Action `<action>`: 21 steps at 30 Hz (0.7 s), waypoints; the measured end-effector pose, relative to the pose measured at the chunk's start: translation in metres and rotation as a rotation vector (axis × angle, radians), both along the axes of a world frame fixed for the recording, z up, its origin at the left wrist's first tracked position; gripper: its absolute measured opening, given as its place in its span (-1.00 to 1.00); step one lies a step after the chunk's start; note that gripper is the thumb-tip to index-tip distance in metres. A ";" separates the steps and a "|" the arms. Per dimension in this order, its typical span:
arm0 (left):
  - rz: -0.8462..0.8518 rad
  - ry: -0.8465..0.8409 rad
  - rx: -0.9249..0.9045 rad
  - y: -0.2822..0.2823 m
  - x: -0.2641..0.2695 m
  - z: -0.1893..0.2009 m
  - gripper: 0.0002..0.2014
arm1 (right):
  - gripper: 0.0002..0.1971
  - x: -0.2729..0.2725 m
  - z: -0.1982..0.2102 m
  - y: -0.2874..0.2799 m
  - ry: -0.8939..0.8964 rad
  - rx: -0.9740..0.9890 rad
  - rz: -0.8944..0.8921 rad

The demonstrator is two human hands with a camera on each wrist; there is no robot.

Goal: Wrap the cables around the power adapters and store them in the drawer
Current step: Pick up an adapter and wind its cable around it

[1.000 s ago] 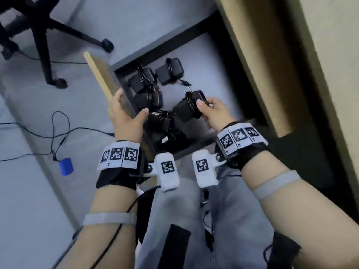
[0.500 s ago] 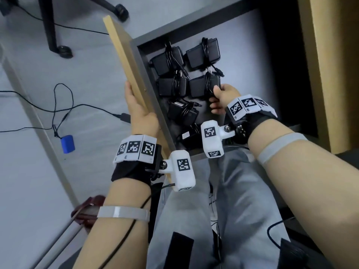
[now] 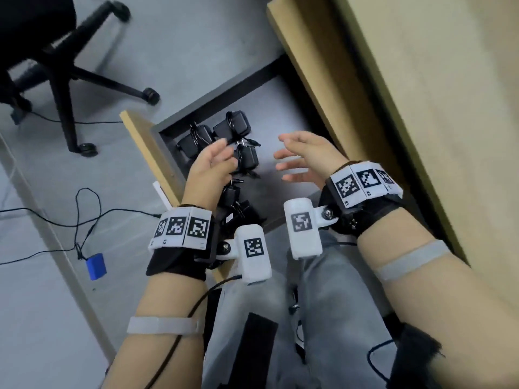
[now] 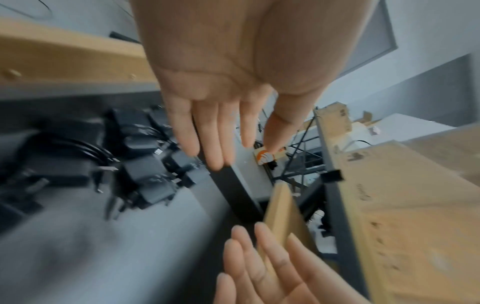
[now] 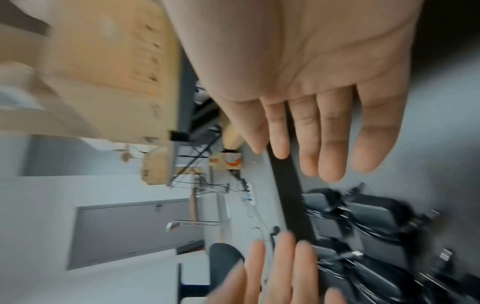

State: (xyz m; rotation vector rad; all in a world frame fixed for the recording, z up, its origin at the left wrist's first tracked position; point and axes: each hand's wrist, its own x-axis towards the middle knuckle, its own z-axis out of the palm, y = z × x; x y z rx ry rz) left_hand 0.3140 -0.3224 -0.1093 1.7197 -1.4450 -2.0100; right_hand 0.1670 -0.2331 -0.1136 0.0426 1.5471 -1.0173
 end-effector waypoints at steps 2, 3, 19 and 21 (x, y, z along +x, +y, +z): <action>-0.095 0.106 0.032 0.014 -0.027 0.027 -0.69 | -0.79 -0.013 0.033 0.019 0.068 -0.092 -0.012; -0.137 0.151 0.024 0.022 -0.041 0.040 -0.73 | -0.83 -0.021 0.049 0.031 0.104 -0.132 -0.024; -0.682 0.399 0.123 0.260 -0.262 0.132 -0.78 | -0.84 -0.159 0.143 0.325 0.426 -0.118 -0.743; -0.712 0.388 0.139 0.286 -0.278 0.130 -0.76 | -0.83 -0.174 0.143 0.351 0.443 -0.108 -0.796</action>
